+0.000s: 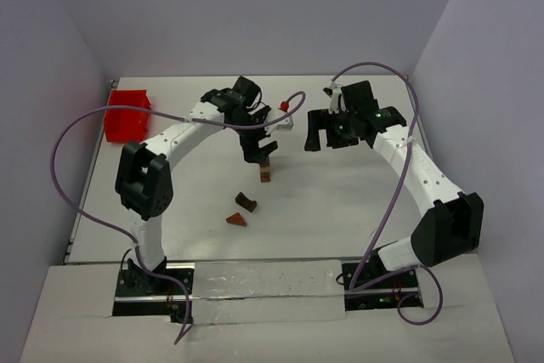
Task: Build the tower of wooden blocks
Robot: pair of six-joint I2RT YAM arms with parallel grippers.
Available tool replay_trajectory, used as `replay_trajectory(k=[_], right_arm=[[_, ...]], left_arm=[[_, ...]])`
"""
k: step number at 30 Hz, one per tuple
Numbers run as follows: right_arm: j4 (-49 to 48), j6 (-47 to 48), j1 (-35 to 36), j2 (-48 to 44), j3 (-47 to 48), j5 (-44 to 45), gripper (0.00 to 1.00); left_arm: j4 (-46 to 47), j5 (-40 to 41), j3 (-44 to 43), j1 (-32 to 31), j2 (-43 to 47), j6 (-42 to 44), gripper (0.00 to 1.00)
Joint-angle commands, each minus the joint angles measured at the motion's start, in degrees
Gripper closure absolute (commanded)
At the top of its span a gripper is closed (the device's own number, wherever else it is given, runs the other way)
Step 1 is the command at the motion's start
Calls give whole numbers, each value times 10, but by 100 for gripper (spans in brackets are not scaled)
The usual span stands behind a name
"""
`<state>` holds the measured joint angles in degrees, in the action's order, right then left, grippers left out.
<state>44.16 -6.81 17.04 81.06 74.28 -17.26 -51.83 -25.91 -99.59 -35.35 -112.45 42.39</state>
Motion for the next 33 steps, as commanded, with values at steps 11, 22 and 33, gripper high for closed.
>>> replay_trajectory(k=[11,22,33], right_arm=[[-51,89,139,-64,7,21,0],[-7,279,239,6,71,-29,7],[-70,116,371,138,74,132,36]], left_arm=[[173,-95,99,158,321,-280,1],[224,-143,278,268,446,-399,1],[309,-215,315,410,475,-545,1]])
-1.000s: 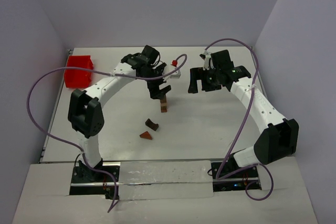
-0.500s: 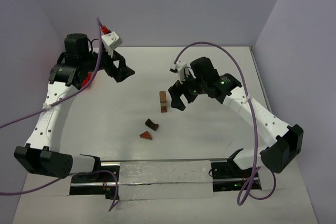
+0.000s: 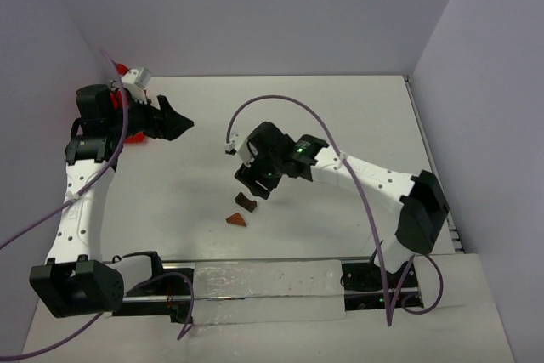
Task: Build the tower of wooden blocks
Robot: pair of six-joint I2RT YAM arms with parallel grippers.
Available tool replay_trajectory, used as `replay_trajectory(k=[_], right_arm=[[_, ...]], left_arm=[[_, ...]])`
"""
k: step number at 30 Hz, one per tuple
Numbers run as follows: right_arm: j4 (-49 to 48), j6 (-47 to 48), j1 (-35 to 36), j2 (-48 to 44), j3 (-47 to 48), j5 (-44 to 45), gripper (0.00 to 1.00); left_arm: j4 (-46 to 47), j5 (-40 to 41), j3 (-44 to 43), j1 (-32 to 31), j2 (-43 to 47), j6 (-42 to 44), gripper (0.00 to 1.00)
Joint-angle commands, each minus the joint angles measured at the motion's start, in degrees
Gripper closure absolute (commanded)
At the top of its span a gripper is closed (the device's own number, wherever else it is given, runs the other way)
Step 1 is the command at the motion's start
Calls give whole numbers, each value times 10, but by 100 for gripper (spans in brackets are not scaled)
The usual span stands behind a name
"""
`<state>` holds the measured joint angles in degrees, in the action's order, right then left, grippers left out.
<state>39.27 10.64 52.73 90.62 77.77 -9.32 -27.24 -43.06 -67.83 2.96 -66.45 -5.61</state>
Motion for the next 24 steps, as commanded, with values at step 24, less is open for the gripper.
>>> replay_trajectory(k=[24], right_arm=[[3,-102,58,308,201,116,45]], left_arm=[[67,-23,16,56,40,-92,1]])
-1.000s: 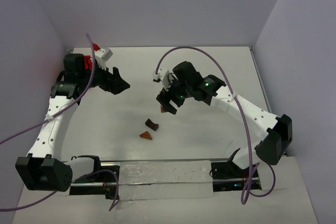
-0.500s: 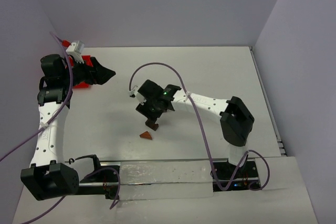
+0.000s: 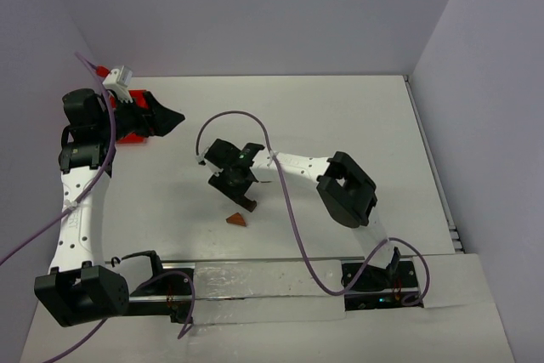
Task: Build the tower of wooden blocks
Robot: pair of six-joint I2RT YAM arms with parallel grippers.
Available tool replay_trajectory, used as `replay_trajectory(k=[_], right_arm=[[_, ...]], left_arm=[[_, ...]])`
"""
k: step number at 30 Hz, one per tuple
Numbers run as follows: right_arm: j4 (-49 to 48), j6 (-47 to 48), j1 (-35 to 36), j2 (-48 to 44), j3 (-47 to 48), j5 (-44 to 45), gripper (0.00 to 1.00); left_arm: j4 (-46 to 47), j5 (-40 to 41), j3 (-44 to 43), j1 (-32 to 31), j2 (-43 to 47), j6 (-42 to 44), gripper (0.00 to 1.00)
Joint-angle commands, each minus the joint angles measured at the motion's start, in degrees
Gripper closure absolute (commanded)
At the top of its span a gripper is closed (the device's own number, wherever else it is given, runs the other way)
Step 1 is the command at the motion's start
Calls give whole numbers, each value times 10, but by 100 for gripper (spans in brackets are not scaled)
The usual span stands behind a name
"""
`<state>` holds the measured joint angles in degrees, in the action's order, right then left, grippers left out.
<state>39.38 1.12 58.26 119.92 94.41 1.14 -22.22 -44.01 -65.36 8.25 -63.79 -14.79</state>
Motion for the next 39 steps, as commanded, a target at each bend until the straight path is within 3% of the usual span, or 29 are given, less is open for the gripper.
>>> replay_trajectory(k=[1,13,16,20,24,26,30,33,35,39], right_arm=[[2,-7,3,15,35,11,44],[17,-20,2,37,33,-54,47],[18,-32,0,34,32,-77,61],[19,-54,-10,19,34,-136,86],[13,-75,-26,-14,42,-191,99],[7,-85,-38,-35,49,-222,100],[-75,-152,-98,-124,59,-335,100],[-200,-238,-154,-194,33,-417,100],[-286,-315,-189,-233,-4,-438,100],[-430,-422,-225,-275,-48,-486,100]], left_arm=[[17,-13,-9,3,14,1,1],[-10,27,-26,4,6,20,1],[-20,15,-25,8,7,42,1],[-25,-40,-20,17,10,54,1],[-26,-69,-9,23,22,50,2],[-18,-87,1,26,33,39,4],[92,-197,66,36,83,-36,9],[271,-279,135,36,111,-184,19],[391,-291,189,35,125,-329,24],[495,-271,205,4,136,-415,31]])
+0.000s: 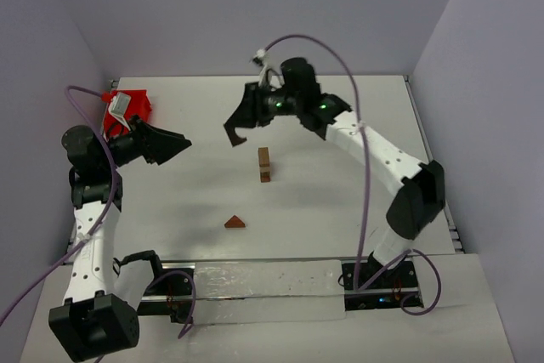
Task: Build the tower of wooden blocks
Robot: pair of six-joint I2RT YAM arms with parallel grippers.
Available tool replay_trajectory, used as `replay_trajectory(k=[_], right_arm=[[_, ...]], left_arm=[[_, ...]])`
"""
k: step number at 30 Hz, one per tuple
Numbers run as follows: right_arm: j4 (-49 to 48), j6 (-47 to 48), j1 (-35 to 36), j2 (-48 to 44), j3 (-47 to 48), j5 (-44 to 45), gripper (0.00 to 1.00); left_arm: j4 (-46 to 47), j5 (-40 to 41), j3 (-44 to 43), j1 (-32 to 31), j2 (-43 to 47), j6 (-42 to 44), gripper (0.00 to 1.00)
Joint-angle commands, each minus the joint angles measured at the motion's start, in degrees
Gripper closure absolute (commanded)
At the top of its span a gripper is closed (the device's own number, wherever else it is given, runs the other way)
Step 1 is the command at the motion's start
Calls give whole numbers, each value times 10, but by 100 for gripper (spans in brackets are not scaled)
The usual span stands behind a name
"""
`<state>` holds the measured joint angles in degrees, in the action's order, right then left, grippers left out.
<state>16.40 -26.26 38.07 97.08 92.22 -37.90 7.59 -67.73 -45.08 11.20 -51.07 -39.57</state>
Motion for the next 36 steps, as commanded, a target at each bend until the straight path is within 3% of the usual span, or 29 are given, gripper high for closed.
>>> replay_trajectory(k=[1,2,4,7,14,22,31,36], right_arm=[[-201,-182,-29,-47,-27,-109,100],[-314,-294,-38,-46,-62,-127,100],[-457,-418,-50,-40,-104,-142,100],[-617,-533,-57,-30,-155,-135,100],[-646,-543,-56,-25,-173,-128,100],[-666,-559,-54,-24,-182,-121,100],[-678,-577,-55,-23,-203,-94,100],[-672,-583,-56,-19,-205,-83,100]], left_arm=[[196,-27,-3,-26,7,-172,31],[195,-13,-9,-60,5,-176,33],[188,23,-25,-90,-4,-179,35],[186,55,-43,-108,-22,-205,38],[168,90,-98,-149,-64,-219,42],[6,150,-147,-190,-106,-132,47],[11,166,-153,-213,-125,-148,37],[65,143,-137,-224,-125,-190,37]])
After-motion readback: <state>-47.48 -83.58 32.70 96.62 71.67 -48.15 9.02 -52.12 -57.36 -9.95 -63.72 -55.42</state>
